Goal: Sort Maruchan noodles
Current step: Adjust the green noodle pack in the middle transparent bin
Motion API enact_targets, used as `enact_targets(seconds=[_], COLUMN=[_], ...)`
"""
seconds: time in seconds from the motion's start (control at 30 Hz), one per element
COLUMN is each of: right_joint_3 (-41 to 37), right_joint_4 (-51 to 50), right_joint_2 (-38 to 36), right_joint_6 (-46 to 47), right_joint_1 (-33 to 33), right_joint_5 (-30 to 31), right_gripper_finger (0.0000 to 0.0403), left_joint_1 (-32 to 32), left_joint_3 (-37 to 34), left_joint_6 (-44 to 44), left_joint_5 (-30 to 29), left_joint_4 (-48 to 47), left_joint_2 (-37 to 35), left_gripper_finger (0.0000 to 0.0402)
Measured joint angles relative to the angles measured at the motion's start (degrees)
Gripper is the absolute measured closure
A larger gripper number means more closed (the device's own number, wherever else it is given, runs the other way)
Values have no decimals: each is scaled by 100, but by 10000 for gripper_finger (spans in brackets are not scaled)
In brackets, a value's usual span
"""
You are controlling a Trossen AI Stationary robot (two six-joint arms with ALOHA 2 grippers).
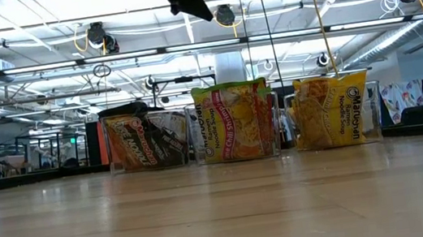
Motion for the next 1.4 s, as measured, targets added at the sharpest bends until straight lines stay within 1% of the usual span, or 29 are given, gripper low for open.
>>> enact_targets(seconds=[0.1,0.2,0.33,0.43,0.53,0.7,0.87,0.93,1.07,1.17,1.3,1.4], right_joint_3=[0,0,0,0,0,0,0,0,0,0,0,0], right_joint_4=[0,4,5,17,153,289,291,291,291,291,289,288], right_joint_2=[0,0,0,0,0,0,0,0,0,0,0,0], right_joint_6=[11,217,615,898,1139,1353,1362,1362,1360,1355,1344,1351], right_joint_1=[2,2,2,1,2,0,-3,-3,-3,-3,-5,-5], right_joint_5=[0,4,21,41,44,33,31,29,44,151,195,186], right_gripper_finger=[271,271,271,271,271,271,271,271,271,271,271,271], left_joint_1=[75,155,281,403,540,692,684,685,685,680,674,674], left_joint_3=[0,0,2,15,13,4,2,4,2,2,2,2], left_joint_6=[-42,-3,321,245,109,-406,-642,-875,-1492,-1767,-2265,-2487], left_joint_5=[-2,0,-6,-7,-12,-15,24,138,685,981,1080,1174], left_joint_4=[131,148,357,833,1036,998,1220,1300,1380,1638,1955,2020], left_joint_2=[0,2,91,238,536,1107,1431,1557,1849,2018,2213,2363], left_gripper_finger=[396,396,396,393,381,350,330,328,328,327,327,327])
